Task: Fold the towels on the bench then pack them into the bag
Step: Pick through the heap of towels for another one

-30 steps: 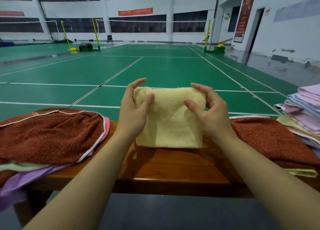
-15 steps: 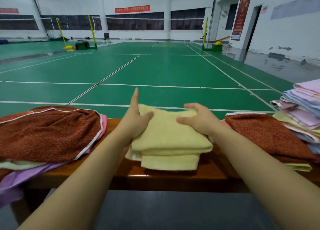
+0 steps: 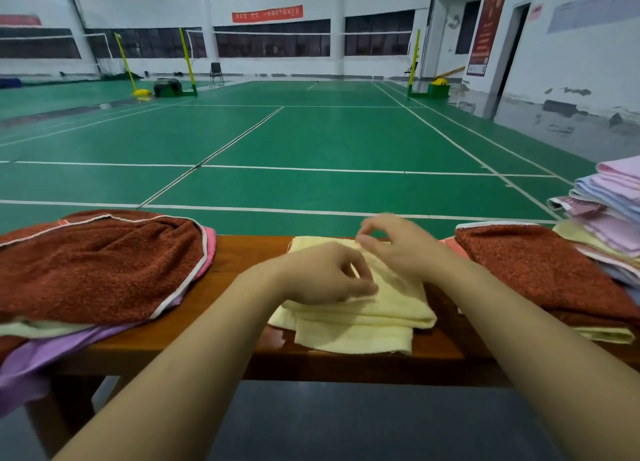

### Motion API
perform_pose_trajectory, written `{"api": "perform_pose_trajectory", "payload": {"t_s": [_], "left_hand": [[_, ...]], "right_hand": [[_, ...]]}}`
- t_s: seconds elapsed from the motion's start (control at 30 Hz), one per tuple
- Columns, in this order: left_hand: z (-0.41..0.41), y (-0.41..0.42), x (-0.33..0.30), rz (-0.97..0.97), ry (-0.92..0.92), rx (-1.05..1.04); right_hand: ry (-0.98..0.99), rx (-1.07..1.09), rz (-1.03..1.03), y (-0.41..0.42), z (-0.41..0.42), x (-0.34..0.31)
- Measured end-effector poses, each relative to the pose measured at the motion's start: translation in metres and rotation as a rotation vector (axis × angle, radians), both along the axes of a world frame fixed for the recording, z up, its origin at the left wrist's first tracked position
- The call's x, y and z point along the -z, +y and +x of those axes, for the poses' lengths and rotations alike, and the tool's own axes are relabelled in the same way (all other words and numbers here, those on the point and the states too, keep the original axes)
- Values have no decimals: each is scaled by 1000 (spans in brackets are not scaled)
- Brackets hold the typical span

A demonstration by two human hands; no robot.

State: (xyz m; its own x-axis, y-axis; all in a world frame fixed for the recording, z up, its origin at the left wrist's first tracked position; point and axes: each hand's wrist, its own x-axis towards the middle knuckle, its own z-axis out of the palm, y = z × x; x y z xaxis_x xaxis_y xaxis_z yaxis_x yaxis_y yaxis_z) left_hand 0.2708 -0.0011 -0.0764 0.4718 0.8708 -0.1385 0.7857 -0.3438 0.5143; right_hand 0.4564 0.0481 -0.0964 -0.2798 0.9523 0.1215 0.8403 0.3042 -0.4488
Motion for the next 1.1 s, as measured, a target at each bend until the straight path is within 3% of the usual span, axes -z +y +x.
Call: {"api": "perform_pose_trajectory", "payload": {"t_s": [0.1, 0.27, 0.33, 0.43, 0.53, 0.63, 0.73, 0.83, 1.0, 1.1], "left_hand": [[8, 0, 6, -85, 183, 38], [-3, 15, 7, 42, 440, -126], [-10, 19, 11, 101, 385, -185], [-21, 23, 15, 119, 155, -201], [-31, 27, 14, 207, 19, -366], [-39, 31, 19, 233, 306, -692], [-36, 30, 28, 126, 456, -667], [-23, 28, 37, 157, 386, -643], [-9, 26, 37, 220, 184, -614], [-4, 31, 29, 216, -30, -644]], "right_hand": [[-138, -143, -154, -3, -4, 4], [-251, -24, -147, -8, -8, -7], [-242, -12, -202, -11, -8, -10], [-128, 31, -267, -13, -4, -16], [-80, 174, -176, -11, 2, -19], [-147, 301, -186, -6, 0, -14], [-177, 284, -223, -5, -9, -6], [-194, 271, -166, -6, -15, 1], [-56, 247, -57, -10, -12, 1], [23, 258, 36, -14, 0, -12]]}}
